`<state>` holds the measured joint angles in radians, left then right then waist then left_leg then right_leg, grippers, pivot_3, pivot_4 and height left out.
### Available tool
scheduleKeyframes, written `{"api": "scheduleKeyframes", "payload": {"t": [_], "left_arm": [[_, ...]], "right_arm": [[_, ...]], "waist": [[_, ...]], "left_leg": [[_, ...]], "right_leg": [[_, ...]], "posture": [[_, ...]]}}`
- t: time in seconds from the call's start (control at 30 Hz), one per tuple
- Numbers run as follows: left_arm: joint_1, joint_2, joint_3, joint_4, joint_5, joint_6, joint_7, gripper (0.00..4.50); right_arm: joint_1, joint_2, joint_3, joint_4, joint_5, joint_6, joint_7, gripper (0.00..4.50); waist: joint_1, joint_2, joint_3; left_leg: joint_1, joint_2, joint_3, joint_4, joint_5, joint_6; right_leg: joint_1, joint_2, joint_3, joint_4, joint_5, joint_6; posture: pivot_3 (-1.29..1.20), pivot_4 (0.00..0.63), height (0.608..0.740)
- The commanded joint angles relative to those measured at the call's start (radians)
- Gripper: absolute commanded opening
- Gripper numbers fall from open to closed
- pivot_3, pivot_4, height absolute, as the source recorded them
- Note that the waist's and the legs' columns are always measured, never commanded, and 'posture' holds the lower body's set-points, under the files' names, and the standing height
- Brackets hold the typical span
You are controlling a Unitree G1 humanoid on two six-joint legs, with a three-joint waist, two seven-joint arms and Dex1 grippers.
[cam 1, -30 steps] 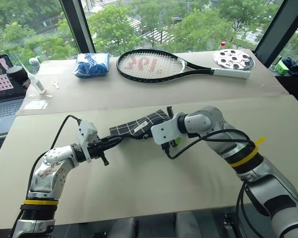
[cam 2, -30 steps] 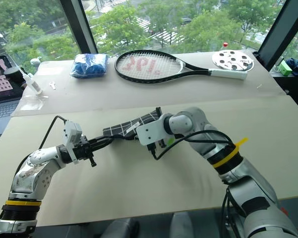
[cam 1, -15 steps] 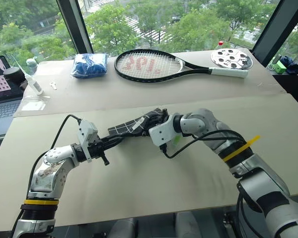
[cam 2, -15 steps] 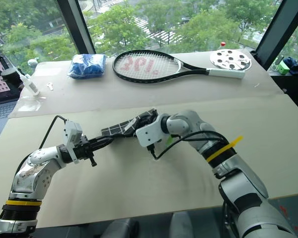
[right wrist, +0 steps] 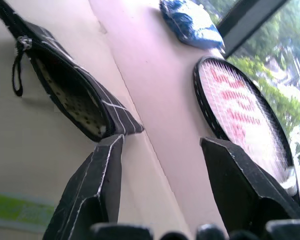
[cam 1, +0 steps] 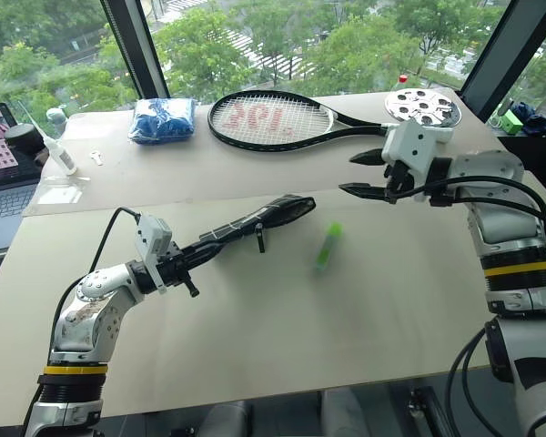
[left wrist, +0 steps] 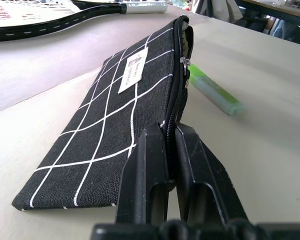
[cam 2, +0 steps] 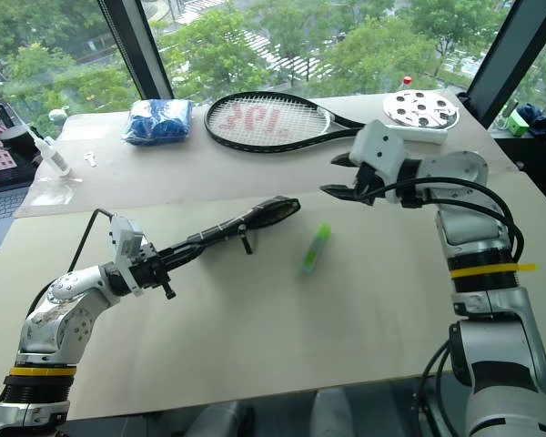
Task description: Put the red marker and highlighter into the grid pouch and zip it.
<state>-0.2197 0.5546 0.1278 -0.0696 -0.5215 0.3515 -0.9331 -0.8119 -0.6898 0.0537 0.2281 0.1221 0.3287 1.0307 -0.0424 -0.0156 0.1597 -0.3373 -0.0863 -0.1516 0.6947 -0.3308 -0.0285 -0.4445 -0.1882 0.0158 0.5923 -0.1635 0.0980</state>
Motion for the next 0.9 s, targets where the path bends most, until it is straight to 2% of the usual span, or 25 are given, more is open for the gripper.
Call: {"api": "scheduleKeyframes", "payload": {"t": [0.03,0.1,0.17,0.27,0.4,0.73,0.9], "left_arm": [[-0.006,0.004,0.026,-0.018,-0.022,-0.004,-0.004,0.0],[-0.003,0.005,0.028,-0.019,-0.022,-0.003,-0.004,0.0],[-0.001,0.002,0.028,-0.02,-0.022,-0.003,0.0,0.0],[0.001,-0.008,0.026,-0.017,-0.022,-0.003,0.006,0.0],[0.001,-0.014,0.016,-0.016,-0.018,-0.004,0.003,0.0],[0.008,-0.035,0.01,-0.02,-0.017,-0.005,0.009,0.0],[0.012,-0.049,0.009,-0.023,-0.015,-0.005,0.017,0.0]], "right_arm": [[0.083,0.044,-0.048,-0.239,0.072,0.386,-0.143,2.76],[0.11,0.139,-0.105,-0.354,0.104,0.632,-0.279,2.76],[0.15,0.214,-0.133,-0.457,0.124,0.801,-0.369,2.76],[0.213,0.284,-0.12,-0.563,0.118,0.931,-0.461,2.76],[0.228,0.364,-0.132,-0.639,0.098,1.06,-0.584,2.76],[0.219,0.467,-0.146,-0.76,0.086,1.212,-0.747,2.76],[0.257,0.514,-0.113,-0.747,0.072,1.197,-0.811,2.76]], "waist": [[0.001,0.0,0.0],[0.0,0.0,0.0],[0.001,0.0,0.0],[0.011,0.0,0.0],[0.019,0.0,0.0],[0.02,0.0,0.0],[0.014,0.001,0.0]], "left_leg": [[0.0,0.0,-0.001,0.0,0.0,0.0],[-0.001,0.0,0.0,0.0,0.0,0.0],[-0.001,0.0,0.0,0.001,0.0,0.0],[-0.005,0.0,-0.001,0.001,0.0,0.0],[-0.01,-0.001,-0.001,0.004,0.0,0.0],[-0.01,-0.001,-0.001,0.004,0.001,-0.001],[-0.01,-0.001,-0.001,0.004,0.001,-0.001]], "right_leg": [[0.0,0.0,0.0,0.001,0.0,0.0],[-0.001,0.0,0.001,0.001,0.0,0.0],[-0.002,0.0,0.001,0.001,0.001,-0.001],[-0.008,0.0,0.001,0.002,0.001,-0.002],[-0.011,0.0,0.001,0.002,0.002,-0.002],[-0.012,0.0,0.001,0.003,0.003,-0.002],[-0.012,0.0,0.001,0.003,0.003,-0.002]], "posture": [[0.0,0.15,0.74],[0.0,0.15,0.74],[0.0,0.15,0.74],[0.0,0.15,0.74],[0.0,0.15,0.74],[0.0,0.15,0.74],[0.0,0.15,0.74]]}}
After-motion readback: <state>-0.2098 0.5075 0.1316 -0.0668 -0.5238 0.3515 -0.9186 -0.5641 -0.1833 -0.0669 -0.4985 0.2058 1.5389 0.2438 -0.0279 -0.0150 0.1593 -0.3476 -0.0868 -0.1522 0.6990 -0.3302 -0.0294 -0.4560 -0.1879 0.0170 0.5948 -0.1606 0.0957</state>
